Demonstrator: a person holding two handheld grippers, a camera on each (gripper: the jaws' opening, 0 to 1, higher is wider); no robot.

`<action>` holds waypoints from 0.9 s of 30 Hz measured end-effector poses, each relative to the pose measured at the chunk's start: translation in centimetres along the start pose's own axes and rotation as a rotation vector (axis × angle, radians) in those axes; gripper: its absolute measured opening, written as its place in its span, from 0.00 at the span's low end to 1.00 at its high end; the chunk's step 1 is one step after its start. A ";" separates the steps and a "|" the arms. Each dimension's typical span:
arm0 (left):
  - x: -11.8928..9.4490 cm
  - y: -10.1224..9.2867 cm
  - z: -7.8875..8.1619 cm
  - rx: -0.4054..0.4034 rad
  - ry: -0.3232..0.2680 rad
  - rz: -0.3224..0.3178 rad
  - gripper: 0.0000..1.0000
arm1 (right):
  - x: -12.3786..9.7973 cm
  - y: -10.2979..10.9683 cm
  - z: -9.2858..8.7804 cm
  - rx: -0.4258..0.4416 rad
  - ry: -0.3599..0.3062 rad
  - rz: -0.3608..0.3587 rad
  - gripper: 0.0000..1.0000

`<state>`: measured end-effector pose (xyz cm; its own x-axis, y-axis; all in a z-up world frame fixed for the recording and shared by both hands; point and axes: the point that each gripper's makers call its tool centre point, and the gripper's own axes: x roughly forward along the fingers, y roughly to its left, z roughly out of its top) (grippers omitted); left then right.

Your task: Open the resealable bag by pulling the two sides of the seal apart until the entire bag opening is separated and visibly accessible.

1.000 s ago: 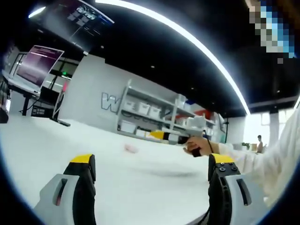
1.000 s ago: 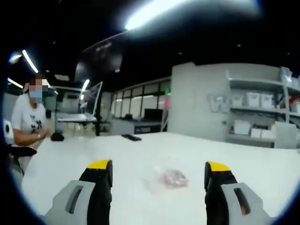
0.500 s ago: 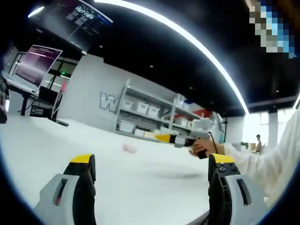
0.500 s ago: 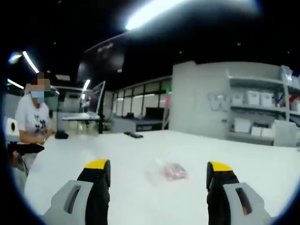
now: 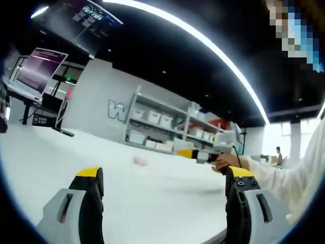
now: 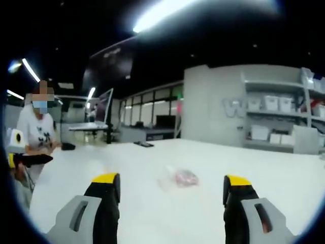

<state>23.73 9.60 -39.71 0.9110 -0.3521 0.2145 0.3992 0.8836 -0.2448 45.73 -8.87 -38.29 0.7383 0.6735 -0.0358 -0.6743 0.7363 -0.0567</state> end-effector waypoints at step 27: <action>-0.2 0.3 -0.4 -0.015 0.020 0.014 1.00 | -4.5 0.1 -0.8 -0.007 -0.008 -0.019 0.82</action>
<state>23.74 9.75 -40.23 0.9185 -0.3459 0.1916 0.3875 0.8838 -0.2622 42.31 -11.85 -38.92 0.7508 0.6600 -0.0269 -0.6602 0.7484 -0.0640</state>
